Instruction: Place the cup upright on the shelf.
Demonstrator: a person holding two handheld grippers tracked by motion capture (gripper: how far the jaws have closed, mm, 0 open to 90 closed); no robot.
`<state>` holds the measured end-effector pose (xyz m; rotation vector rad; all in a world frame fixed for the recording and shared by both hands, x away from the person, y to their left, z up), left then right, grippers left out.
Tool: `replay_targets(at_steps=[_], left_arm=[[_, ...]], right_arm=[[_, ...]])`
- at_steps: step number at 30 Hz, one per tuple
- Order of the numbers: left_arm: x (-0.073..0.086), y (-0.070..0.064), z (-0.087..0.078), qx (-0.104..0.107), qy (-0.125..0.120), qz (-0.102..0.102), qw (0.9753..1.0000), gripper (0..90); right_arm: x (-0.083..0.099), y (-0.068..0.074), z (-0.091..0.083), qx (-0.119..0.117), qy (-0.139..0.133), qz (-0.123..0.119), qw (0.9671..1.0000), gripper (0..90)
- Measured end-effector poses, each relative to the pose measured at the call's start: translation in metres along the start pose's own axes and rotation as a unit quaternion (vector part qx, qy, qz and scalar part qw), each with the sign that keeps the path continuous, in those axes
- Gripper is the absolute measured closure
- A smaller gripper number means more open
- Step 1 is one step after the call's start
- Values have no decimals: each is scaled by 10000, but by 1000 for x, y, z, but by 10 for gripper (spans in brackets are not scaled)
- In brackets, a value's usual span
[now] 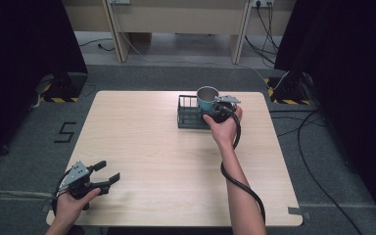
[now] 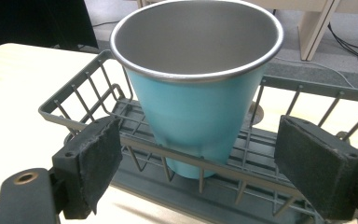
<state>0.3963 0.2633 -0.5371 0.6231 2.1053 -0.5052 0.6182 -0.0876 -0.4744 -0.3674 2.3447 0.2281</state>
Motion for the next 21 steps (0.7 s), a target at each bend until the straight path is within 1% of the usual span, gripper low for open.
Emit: replay_targets(at_steps=[6,21], left_arm=[[0,0,0,-3,5,6,10000,193],[1,0,0,-10,21,12,10000,193]], right_arm=[[5,-1,-8,-7,-26,-22,10000,159],[16,-3,-22,-7,-32,-49,10000,161]])
Point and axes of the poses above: each handheld gripper's, and its own axes: z roughly forward along the jaws, x roughly out of its underside, y roughly to its left, the point moved 10 cm from there along z, roughly forward along the jaws, and after that the axes turned 15 degrees about y, right-handed, at the moved point
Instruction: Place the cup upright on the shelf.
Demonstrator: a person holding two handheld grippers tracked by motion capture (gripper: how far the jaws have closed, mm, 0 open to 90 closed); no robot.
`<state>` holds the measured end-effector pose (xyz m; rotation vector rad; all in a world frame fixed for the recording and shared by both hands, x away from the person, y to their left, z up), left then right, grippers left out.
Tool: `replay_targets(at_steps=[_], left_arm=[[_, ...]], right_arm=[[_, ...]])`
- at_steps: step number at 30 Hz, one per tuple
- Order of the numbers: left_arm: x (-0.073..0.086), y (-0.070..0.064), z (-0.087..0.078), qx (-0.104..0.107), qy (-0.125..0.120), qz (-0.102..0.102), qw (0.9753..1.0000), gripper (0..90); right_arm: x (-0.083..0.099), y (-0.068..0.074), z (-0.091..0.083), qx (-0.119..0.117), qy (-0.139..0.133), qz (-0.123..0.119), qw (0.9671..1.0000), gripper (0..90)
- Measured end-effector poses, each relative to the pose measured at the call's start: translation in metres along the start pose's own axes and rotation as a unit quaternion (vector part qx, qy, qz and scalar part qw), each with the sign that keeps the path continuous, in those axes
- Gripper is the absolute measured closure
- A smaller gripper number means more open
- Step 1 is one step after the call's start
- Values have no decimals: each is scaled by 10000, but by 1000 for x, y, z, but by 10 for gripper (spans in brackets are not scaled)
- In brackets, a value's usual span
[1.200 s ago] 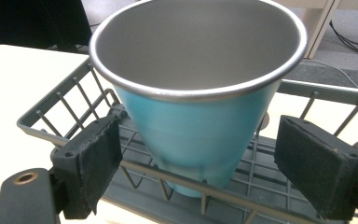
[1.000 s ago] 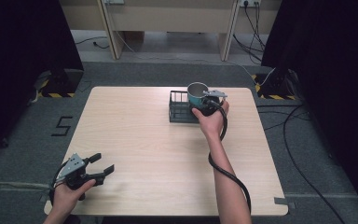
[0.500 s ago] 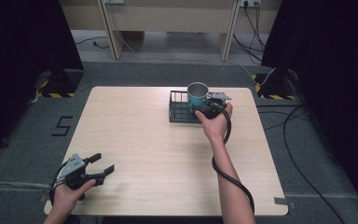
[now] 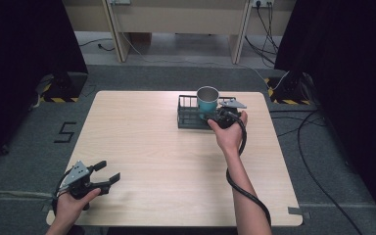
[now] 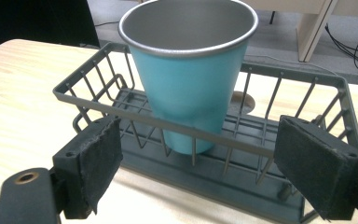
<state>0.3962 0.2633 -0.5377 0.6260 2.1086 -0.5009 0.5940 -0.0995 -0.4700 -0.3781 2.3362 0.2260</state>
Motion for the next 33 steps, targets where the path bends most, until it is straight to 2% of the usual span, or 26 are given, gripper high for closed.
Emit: replay_targets(at_steps=[13,21,33], left_arm=[[0,0,0,1,1,-12,10000,193],[1,0,0,-6,19,3,10000,193],[1,0,1,-19,18,-4,10000,193]], right_arm=[[13,0,-17,-69,-90,-53,9999,166],[36,-5,-28,-104,-12,-123,9999,179],[72,-17,-50,-182,-58,-147,9997,196]])
Point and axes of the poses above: each handheld gripper's, and its own axes: z roughly forward along the jaws, x roughly out of its underside, y roughly to its left, the point moved 10 cm from there along z, roughly forward along the jaws, and after that the axes turned 15 degrees about y, right-handed, at the moved point
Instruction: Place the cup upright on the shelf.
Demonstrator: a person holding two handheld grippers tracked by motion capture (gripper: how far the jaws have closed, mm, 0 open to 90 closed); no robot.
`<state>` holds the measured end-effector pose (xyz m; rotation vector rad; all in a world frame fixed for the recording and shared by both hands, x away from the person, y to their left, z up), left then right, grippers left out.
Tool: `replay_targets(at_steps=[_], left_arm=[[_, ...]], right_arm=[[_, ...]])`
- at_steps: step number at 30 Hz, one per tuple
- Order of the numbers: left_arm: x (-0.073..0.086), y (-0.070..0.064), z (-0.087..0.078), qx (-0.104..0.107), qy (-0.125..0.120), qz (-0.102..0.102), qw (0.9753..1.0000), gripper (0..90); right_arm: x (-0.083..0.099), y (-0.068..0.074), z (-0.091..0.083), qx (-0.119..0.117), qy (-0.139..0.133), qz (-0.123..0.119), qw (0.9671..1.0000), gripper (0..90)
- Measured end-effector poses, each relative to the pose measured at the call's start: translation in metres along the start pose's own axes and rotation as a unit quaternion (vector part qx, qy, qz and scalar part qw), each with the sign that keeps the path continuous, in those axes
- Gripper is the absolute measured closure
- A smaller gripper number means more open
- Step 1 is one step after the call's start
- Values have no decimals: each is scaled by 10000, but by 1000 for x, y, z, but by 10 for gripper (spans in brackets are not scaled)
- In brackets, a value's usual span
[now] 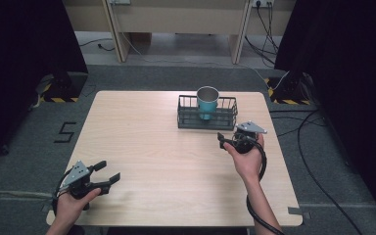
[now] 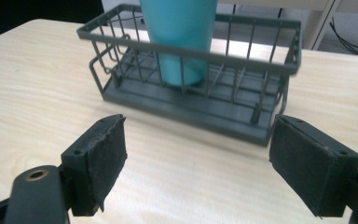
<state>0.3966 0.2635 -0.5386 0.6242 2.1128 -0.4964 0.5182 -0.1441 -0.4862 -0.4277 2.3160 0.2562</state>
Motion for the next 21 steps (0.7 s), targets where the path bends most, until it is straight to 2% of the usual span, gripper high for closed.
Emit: replay_targets(at_steps=[3,4,11,12,18,21], left_arm=[[0,0,0,-1,4,1,10000,193],[0,0,0,0,6,0,10000,193],[0,0,0,-19,13,1,10000,193],[0,0,0,-21,14,-3,10000,193],[0,0,1,-30,20,-5,10000,193],[1,1,1,-36,25,-3,10000,193]], right_arm=[[17,-3,-5,-10,-6,50,10000,197],[17,-3,-5,-10,-6,50,10000,197],[47,-5,-11,-47,-32,142,9999,196],[55,-5,-13,-48,-21,166,9998,195],[73,-8,-16,-18,6,217,9998,196],[84,-8,-17,13,-64,247,9997,199]])
Point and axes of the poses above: each handheld gripper's, and its own axes: z roughly forward along the jaws, x roughly out of its underside, y roughly to its left, the point moved 10 cm from there along z, roughly forward along the jaws, and after that the axes turned 15 degrees about y, right-handed, at the moved point
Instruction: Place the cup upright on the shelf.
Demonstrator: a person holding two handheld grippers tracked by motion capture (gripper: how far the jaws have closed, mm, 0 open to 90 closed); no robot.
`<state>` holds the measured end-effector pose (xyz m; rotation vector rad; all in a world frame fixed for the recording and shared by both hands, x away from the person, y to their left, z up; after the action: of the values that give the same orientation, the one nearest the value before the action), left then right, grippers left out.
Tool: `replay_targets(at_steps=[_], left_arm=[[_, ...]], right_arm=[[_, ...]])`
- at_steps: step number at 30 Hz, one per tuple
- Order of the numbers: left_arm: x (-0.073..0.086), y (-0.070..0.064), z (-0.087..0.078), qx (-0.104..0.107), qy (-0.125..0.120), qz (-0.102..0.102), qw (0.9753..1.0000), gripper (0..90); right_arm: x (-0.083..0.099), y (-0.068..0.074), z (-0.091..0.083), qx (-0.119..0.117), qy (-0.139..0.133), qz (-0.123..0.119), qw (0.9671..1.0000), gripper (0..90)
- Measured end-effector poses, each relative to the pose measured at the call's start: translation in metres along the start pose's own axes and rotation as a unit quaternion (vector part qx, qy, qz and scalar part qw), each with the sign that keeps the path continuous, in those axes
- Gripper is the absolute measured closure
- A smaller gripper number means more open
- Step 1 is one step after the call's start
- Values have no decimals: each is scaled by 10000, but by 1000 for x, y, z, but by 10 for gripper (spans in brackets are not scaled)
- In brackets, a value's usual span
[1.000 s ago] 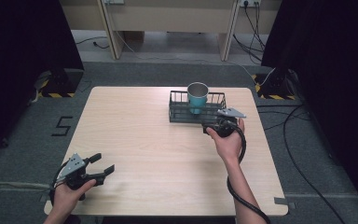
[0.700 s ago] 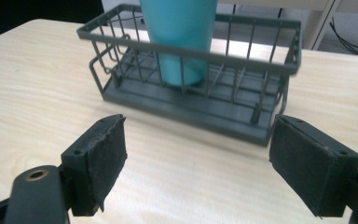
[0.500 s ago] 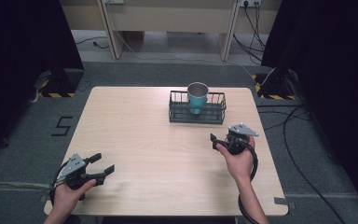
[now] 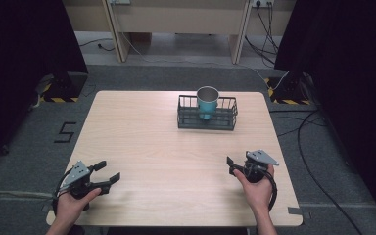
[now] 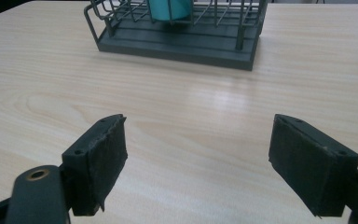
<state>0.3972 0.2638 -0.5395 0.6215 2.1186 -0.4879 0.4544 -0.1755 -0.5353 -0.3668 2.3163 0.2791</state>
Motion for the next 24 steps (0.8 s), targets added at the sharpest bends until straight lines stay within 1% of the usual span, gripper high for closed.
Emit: replay_targets(at_steps=[6,8,10,11,20,24], left_arm=[[0,0,0,-8,2,0,10000,193],[0,0,0,-5,2,-1,10000,193],[0,0,0,-3,4,-1,10000,193],[0,0,0,-3,0,-3,10000,193],[0,0,0,3,5,-2,10000,193],[0,0,0,-4,12,-8,10000,192]], right_arm=[[13,0,3,-43,-20,3,10000,198],[16,-3,4,16,-11,-9,10000,198],[17,-4,4,-2,-50,54,10000,198],[17,-5,3,30,-66,22,10000,198],[21,-1,2,-33,-46,59,10000,194],[20,0,2,-68,-78,6,9999,191]])
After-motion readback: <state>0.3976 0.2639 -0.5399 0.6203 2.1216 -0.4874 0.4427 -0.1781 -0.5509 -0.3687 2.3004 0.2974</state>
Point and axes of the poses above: each handheld gripper's, and its own axes: z roughly forward along the jaws, x roughly out of its underside, y roughly to its left, the point moved 10 cm from there along z, roughly forward along the jaws, and after that the axes turned 15 degrees about y, right-handed, at the moved point
